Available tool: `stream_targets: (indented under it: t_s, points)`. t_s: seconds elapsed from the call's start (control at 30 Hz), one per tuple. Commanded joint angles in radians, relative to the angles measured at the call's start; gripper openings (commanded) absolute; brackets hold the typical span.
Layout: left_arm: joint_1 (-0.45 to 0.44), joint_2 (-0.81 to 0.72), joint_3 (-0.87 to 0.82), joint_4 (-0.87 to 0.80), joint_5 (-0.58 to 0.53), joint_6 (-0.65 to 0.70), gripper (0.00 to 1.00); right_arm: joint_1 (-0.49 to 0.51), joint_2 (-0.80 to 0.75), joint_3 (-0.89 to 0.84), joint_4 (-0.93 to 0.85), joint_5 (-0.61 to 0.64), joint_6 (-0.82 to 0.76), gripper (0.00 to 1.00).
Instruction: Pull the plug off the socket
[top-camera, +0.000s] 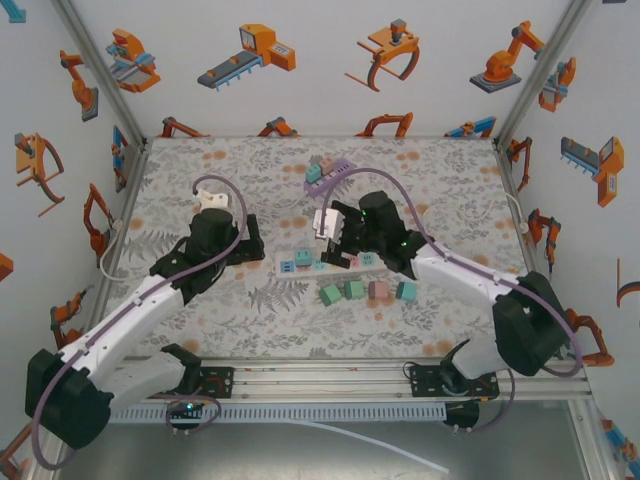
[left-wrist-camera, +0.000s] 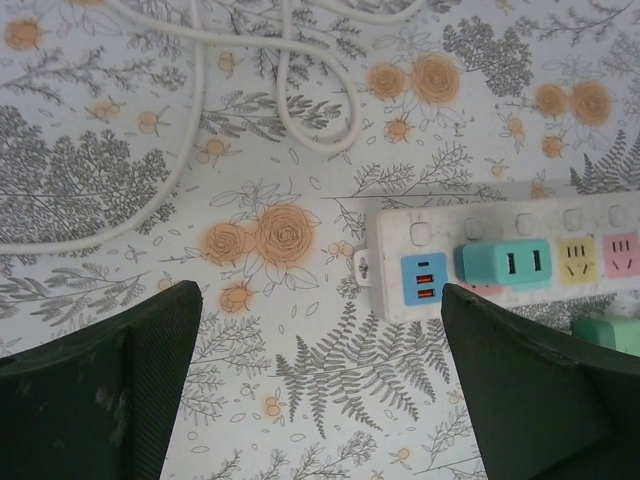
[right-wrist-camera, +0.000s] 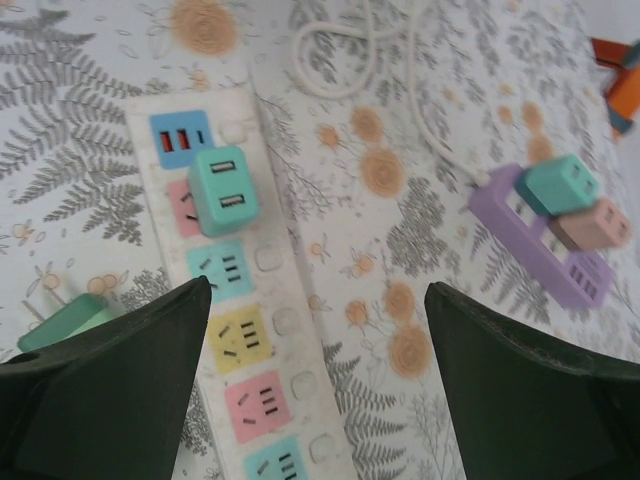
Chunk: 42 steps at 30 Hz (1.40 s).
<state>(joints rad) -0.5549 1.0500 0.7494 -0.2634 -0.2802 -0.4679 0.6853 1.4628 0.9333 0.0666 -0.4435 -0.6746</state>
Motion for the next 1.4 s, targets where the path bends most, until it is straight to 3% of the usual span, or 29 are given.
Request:
stream_targets:
  t_s: [0.0, 0.4, 0.9, 1.2, 1.37]
  points:
    - [0.022, 0.053, -0.007, 0.061, 0.064, -0.071, 0.97, -0.002, 0.065, 0.094, -0.141, -0.153, -0.084, 0.79]
    - [0.044, 0.266, 0.011, 0.105, 0.179, -0.156, 0.99, 0.000, 0.284, 0.271, -0.210, -0.247, -0.095, 0.74]
    - [0.043, 0.405, -0.003, 0.154, 0.299, -0.166, 0.91, 0.028, 0.426, 0.345, -0.243, -0.261, -0.082, 0.56]
    - [0.037, 0.448, -0.018, 0.161, 0.321, -0.153, 0.89, 0.033, 0.444, 0.354, -0.228, -0.287, -0.061, 0.44]
    - [0.017, 0.471, -0.013, 0.124, 0.277, -0.120, 0.89, 0.033, 0.445, 0.358, -0.235, -0.306, -0.061, 0.38]
